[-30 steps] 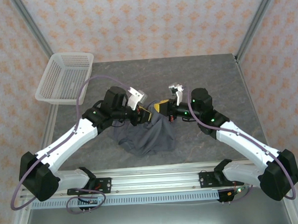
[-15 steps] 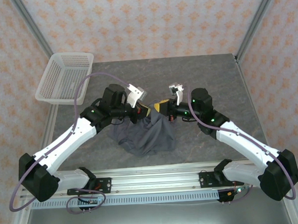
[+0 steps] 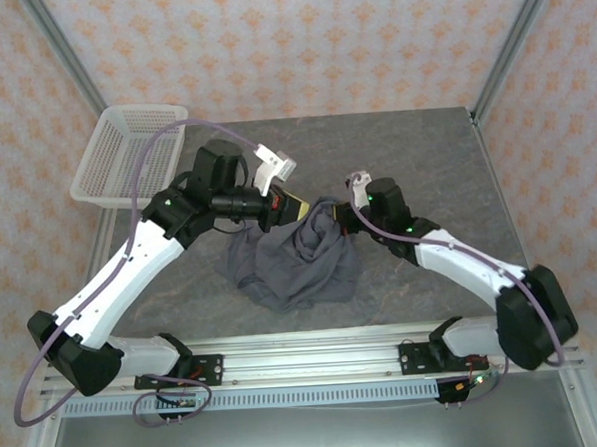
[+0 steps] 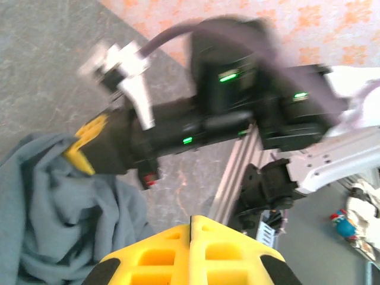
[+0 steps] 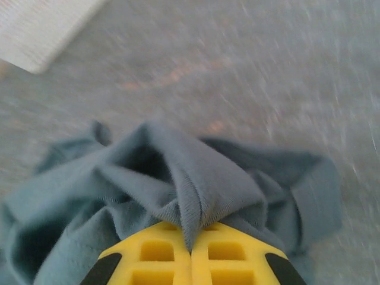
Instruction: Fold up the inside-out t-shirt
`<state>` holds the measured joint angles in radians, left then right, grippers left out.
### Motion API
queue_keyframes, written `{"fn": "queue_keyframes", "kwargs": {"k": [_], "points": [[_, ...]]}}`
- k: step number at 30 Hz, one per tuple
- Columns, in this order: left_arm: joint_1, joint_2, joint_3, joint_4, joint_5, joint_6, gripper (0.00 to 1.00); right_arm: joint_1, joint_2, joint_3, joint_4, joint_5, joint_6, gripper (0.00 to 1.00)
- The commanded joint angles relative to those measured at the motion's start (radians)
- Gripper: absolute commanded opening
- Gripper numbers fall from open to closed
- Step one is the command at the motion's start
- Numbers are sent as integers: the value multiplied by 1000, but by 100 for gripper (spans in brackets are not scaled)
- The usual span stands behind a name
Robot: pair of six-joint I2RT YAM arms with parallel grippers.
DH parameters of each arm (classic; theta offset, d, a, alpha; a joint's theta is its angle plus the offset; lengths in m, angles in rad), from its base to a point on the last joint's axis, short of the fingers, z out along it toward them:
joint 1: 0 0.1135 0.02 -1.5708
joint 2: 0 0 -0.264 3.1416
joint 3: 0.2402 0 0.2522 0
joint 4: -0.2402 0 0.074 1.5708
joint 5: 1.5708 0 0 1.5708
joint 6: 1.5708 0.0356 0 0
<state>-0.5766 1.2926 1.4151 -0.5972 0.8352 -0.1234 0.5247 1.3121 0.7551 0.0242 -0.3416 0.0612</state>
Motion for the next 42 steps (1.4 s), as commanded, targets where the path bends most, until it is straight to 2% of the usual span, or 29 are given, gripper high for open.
{"fn": "queue_keyframes", "kwargs": {"k": [1,4,6,8,11,13,15,19,21,24,25,29,31,32,34,35,37,38,40,41,42], "points": [[-3,15,42,-58,29,-54,0,5,-34,-8,31,-20,4,2],[-5,52,35,-119,-88,-12,0,5,-161,-89,132,-47,33,0],[-6,79,9,-159,-251,28,15,5,-245,-113,136,-81,42,0],[-7,102,-56,-115,-334,60,28,5,-297,-107,103,-130,60,0],[-6,135,-112,15,-320,48,40,5,-333,-94,71,-152,95,0],[-6,159,-107,92,-210,32,40,5,-336,-84,54,-150,113,0],[-21,176,-102,146,-105,48,38,5,-331,-64,24,-132,132,0],[-46,180,-92,126,-71,84,24,5,-310,-46,17,-127,131,0],[-52,154,-112,140,-110,65,23,5,-293,-41,16,-118,132,0],[-80,155,-130,106,-395,-1,33,5,-272,-40,54,-147,155,0],[-87,178,-130,91,-439,-16,36,5,-266,-43,77,-165,164,0],[-95,265,-140,140,-420,-65,55,5,-257,-25,87,-206,175,0],[-97,296,-133,178,-390,-73,57,5,-262,-15,80,-232,175,0],[-97,309,-128,194,-379,-74,56,5,-267,-11,79,-243,176,0],[-97,336,-102,190,-373,-65,46,5,-275,-7,72,-238,177,0],[-97,348,-87,177,-384,-58,35,5,-279,-6,64,-228,175,0],[-94,358,-72,160,-387,-49,1,4,-287,-16,55,-203,171,0],[-90,355,-72,165,-369,-56,0,3,-291,-24,49,-177,172,0],[-65,336,-90,218,-236,-109,0,-3,-291,-48,31,-105,170,0],[-46,325,-105,275,-118,-160,0,-12,-284,-65,24,-60,170,1],[-25,306,-135,401,34,-267,0,-26,-261,-85,12,10,171,7]]}}
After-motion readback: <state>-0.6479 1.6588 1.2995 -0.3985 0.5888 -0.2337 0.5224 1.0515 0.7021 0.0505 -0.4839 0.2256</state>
